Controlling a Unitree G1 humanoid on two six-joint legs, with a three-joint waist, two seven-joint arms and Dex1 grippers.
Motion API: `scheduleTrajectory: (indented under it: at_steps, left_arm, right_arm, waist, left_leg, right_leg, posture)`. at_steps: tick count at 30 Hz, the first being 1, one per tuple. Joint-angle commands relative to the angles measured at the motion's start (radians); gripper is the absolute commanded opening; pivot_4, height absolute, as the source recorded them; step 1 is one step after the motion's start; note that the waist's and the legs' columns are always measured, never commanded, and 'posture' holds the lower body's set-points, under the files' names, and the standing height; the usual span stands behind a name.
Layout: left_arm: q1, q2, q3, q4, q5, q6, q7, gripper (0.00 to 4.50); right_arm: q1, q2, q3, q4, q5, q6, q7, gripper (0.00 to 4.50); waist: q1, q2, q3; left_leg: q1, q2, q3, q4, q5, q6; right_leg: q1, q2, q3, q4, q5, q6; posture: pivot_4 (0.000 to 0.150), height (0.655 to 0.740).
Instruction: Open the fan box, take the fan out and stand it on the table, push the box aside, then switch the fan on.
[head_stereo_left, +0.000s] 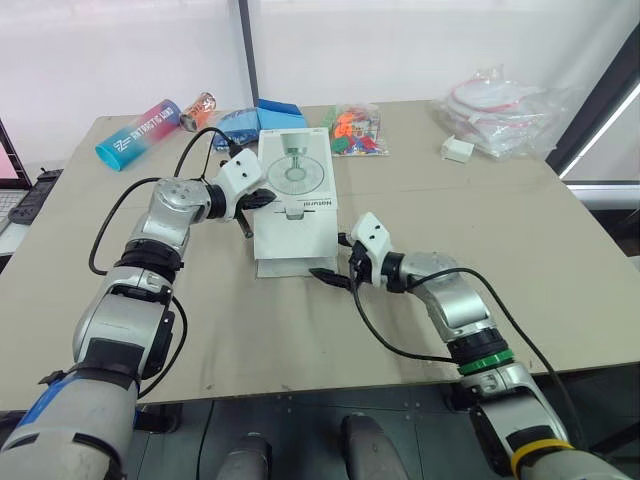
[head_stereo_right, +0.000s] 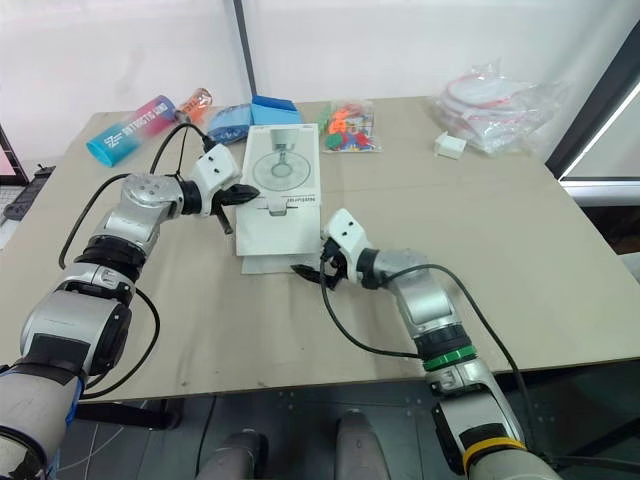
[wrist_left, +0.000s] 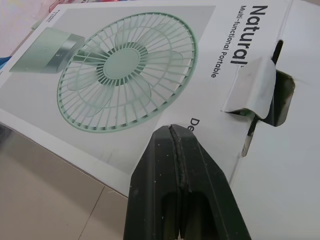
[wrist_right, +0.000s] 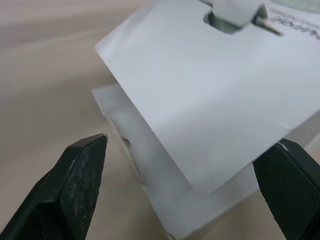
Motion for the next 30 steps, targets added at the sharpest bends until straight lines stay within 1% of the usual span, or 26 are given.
scheduleTrajectory:
  at_steps: [1,6,11,13,16,20,23,27,30]
  left_arm:
    - [-0.005,0.030,0.012,-0.009,0.006,-0.005,-0.003,0.04]
    - [-0.018,0.061,0.029,-0.018,-0.003,-0.013,0.014,0.04]
    - [-0.013,0.119,0.072,-0.055,-0.038,0.002,0.008,0.04]
    - [0.025,0.149,0.083,-0.112,-0.053,0.012,-0.024,0.04]
    - [0.114,0.181,0.094,-0.251,-0.090,0.064,-0.081,0.04]
    - [0.217,0.205,0.102,-0.448,-0.148,0.154,-0.155,0.04]
    - [0.248,0.205,0.108,-0.552,-0.179,0.215,-0.169,0.04]
    - [0.213,0.172,0.111,-0.567,-0.197,0.257,-0.136,0.04]
    - [0.172,0.142,0.091,-0.496,-0.164,0.232,-0.084,0.04]
  right_arm:
    - [0.006,-0.011,-0.041,-0.065,0.056,0.010,0.034,4.50]
    - [0.018,-0.019,-0.073,-0.114,0.136,0.027,0.083,4.50]
    - [-0.030,0.032,-0.127,-0.111,0.199,0.052,0.040,4.50]
    - [-0.068,0.058,-0.139,-0.075,0.199,0.048,0.012,4.50]
    - [-0.132,0.091,-0.153,0.010,0.186,0.031,-0.029,4.50]
    - [-0.193,0.115,-0.135,0.119,0.137,-0.019,-0.063,4.50]
    - [-0.225,0.132,-0.120,0.186,0.103,-0.053,-0.078,4.50]
    - [-0.246,0.145,-0.101,0.251,0.052,-0.082,-0.113,4.50]
    - [-0.248,0.154,-0.107,0.256,0.043,-0.087,-0.125,4.50]
  waist:
    - [0.000,0.000,0.000]
    - [0.000,0.000,0.000]
    - [-0.003,0.000,0.000]
    - [-0.004,0.000,0.000]
    - [-0.009,0.000,0.000]
    - [-0.012,0.000,0.000]
    - [-0.012,0.000,0.000]
    - [-0.013,0.000,0.000]
    - [-0.013,0.000,0.000]
  left_leg:
    - [0.000,0.000,0.000,0.000,0.000,0.000]
    - [0.000,0.000,0.000,0.000,0.000,0.000]
    - [0.000,0.000,0.000,0.000,0.000,0.000]
    - [0.000,0.000,0.000,0.000,0.000,0.000]
    - [0.000,0.000,0.000,0.000,0.000,0.000]
    - [0.000,0.000,-0.001,0.000,0.000,0.000]
    - [-0.001,0.000,-0.001,0.000,0.000,0.000]
    - [-0.001,0.000,-0.001,0.000,0.000,0.000]
    - [-0.001,0.000,-0.001,0.000,0.000,0.000]
  right_leg:
    - [0.000,0.000,0.000,0.000,0.000,0.000]
    - [0.000,0.000,0.000,0.000,0.000,0.000]
    - [0.000,0.000,0.000,0.000,0.000,0.000]
    - [-0.001,0.000,0.000,0.000,0.000,0.000]
    - [-0.002,0.000,0.000,0.001,0.000,0.000]
    - [-0.002,0.000,0.000,0.001,0.000,0.000]
    - [-0.002,0.000,0.000,0.001,0.000,0.000]
    - [-0.002,0.000,0.000,0.001,0.000,0.000]
    - [-0.002,0.000,0.000,0.002,0.000,0.000]
  posture:
    - [0.150,0.7400]
    - [0.150,0.7400]
    - [0.150,0.7400]
    - [0.150,0.7400]
    - [0.150,0.7400]
    - [0.150,0.7400]
    - [0.150,0.7400]
    - [0.150,0.7400]
    - [0.150,0.7400]
